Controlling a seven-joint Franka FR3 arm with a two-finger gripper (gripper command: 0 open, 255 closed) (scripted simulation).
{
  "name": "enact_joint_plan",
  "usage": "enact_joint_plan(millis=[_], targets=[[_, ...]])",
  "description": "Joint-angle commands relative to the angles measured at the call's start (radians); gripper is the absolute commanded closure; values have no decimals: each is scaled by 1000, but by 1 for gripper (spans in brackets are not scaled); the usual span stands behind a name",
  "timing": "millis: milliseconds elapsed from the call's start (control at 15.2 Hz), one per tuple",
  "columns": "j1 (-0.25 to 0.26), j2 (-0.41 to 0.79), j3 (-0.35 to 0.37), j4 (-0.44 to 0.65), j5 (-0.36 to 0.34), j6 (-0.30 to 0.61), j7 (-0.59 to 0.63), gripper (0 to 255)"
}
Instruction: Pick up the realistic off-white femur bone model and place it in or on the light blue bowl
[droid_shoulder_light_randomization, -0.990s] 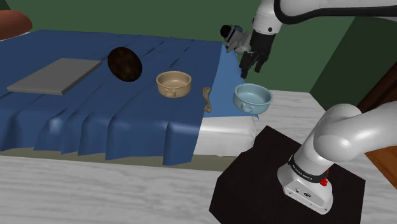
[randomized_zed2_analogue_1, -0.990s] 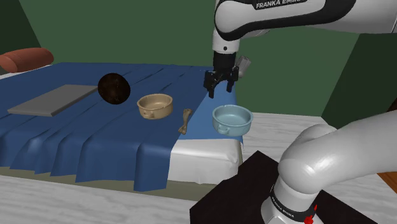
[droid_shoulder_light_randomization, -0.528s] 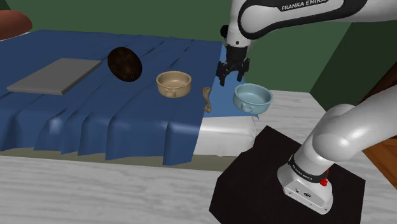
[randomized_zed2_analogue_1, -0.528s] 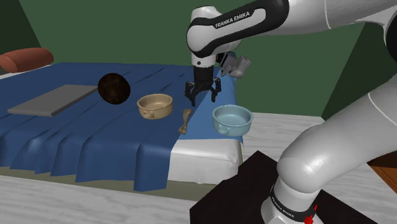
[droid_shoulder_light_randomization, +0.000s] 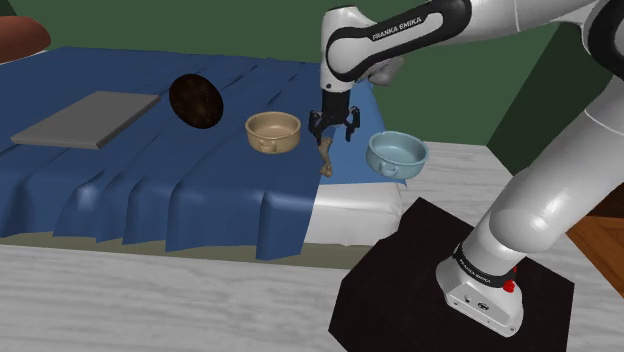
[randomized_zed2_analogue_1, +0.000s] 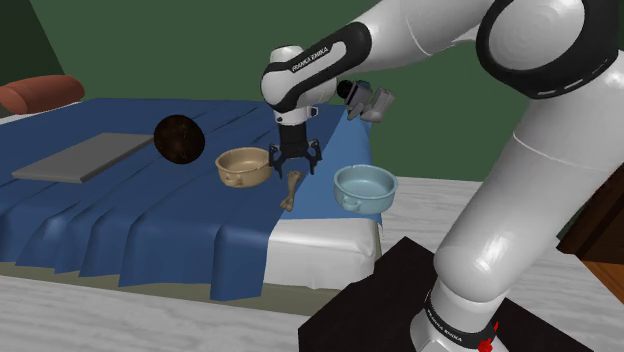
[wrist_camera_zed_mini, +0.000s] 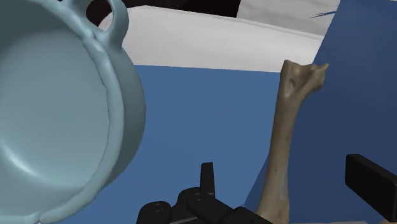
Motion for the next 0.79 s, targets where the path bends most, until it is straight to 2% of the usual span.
enact_joint_plan(millis=[0,132,594,726], targets=[[-5,91,2,54,-5,18,62,0],[-5,140,1,87,-6,24,95,0],[-2,171,3,17,-9,125,98,0],[-2,171,3,17,-9,125,98,0]])
